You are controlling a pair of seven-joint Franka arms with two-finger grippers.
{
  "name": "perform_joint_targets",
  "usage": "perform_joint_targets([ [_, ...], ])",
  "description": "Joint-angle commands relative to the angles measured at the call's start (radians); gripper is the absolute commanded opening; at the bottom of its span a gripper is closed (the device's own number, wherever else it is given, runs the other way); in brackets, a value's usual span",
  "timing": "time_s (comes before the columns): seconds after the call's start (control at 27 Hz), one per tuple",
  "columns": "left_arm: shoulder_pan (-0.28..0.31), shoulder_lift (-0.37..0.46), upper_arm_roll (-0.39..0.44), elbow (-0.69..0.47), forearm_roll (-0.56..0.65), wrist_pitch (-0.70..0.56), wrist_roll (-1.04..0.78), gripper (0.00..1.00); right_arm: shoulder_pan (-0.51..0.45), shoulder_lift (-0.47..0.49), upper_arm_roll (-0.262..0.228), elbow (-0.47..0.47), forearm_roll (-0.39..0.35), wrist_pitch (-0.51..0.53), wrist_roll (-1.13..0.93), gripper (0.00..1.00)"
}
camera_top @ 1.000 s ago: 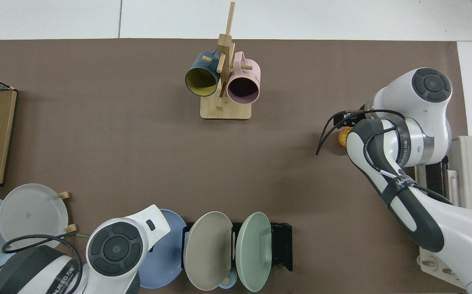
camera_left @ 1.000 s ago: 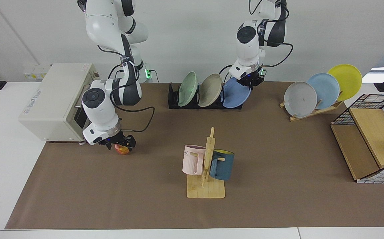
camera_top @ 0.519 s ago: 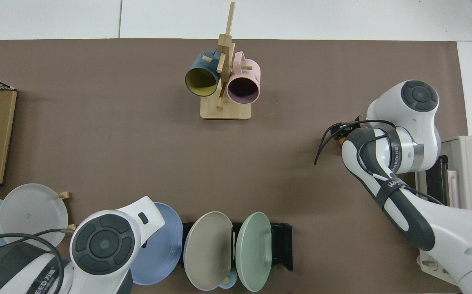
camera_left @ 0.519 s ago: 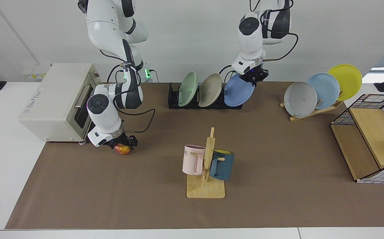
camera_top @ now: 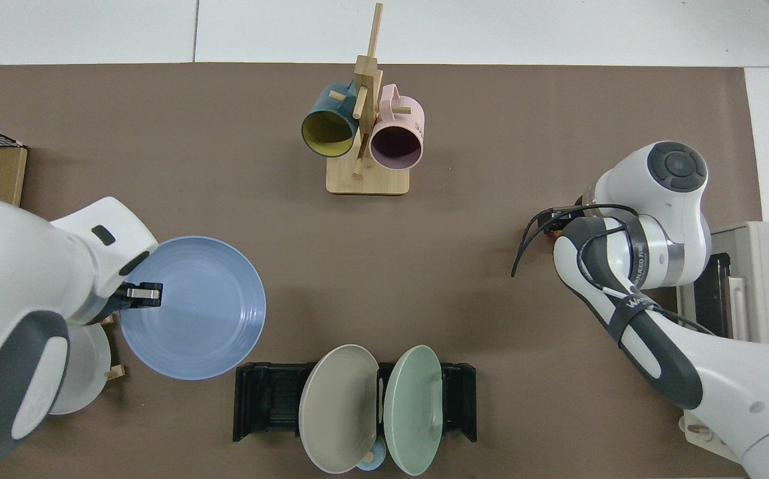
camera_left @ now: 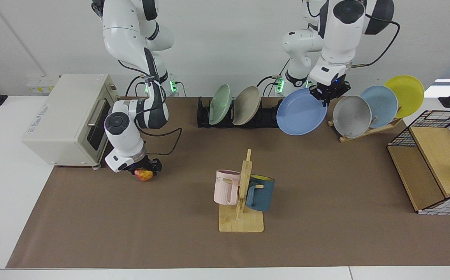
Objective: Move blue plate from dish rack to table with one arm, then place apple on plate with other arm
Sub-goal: 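Carry the blue plate to the table center and lower it flat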
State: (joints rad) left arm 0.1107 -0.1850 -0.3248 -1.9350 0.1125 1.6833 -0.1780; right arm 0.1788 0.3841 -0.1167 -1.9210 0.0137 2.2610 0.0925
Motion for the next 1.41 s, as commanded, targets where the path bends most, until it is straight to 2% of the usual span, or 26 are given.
perform_joint_targets([
  [0.0,0.000,0.076,0.001,0.065,-0.055,0.038,-0.101,0.00,0.001,-0.004,-0.001,-0.015,0.011,0.031,-0.039,0.25],
  [0.07,0.001,0.084,0.010,0.062,-0.123,0.065,-0.110,0.00,0.002,-0.004,-0.001,-0.010,0.011,0.022,-0.039,0.10],
  [0.15,0.014,0.090,0.016,0.054,-0.174,0.082,-0.112,0.00,0.011,-0.004,-0.001,-0.004,0.011,0.014,-0.036,0.04],
  [0.22,0.017,0.114,0.015,0.048,-0.212,0.120,-0.117,0.00,0.021,-0.005,-0.001,0.000,0.012,0.011,-0.036,0.04],
  [0.3,-0.003,0.182,0.006,0.048,-0.229,0.157,-0.141,0.00,0.021,-0.011,-0.003,0.008,0.012,-0.003,-0.036,0.04],
  [0.48,-0.028,0.286,-0.030,0.045,-0.251,0.251,-0.152,0.00,0.019,-0.025,-0.003,0.034,0.012,-0.038,-0.034,0.04],
  [0.63,-0.088,0.360,-0.053,0.038,-0.241,0.360,-0.189,0.00,0.019,-0.054,-0.001,0.059,0.014,-0.090,-0.031,0.05],
  [0.85,-0.187,0.392,-0.051,-0.013,-0.234,0.493,-0.201,0.00,0.025,-0.135,-0.001,0.063,0.014,-0.150,-0.027,0.07],
  [1.07,-0.201,0.389,-0.053,-0.050,-0.234,0.524,-0.207,0.00,0.030,-0.183,-0.001,0.091,0.014,-0.233,-0.028,0.13],
  [1.37,-0.201,0.381,-0.051,-0.076,-0.232,0.524,-0.189,0.00,0.031,-0.185,-0.001,0.092,0.014,-0.238,-0.028,0.13],
])
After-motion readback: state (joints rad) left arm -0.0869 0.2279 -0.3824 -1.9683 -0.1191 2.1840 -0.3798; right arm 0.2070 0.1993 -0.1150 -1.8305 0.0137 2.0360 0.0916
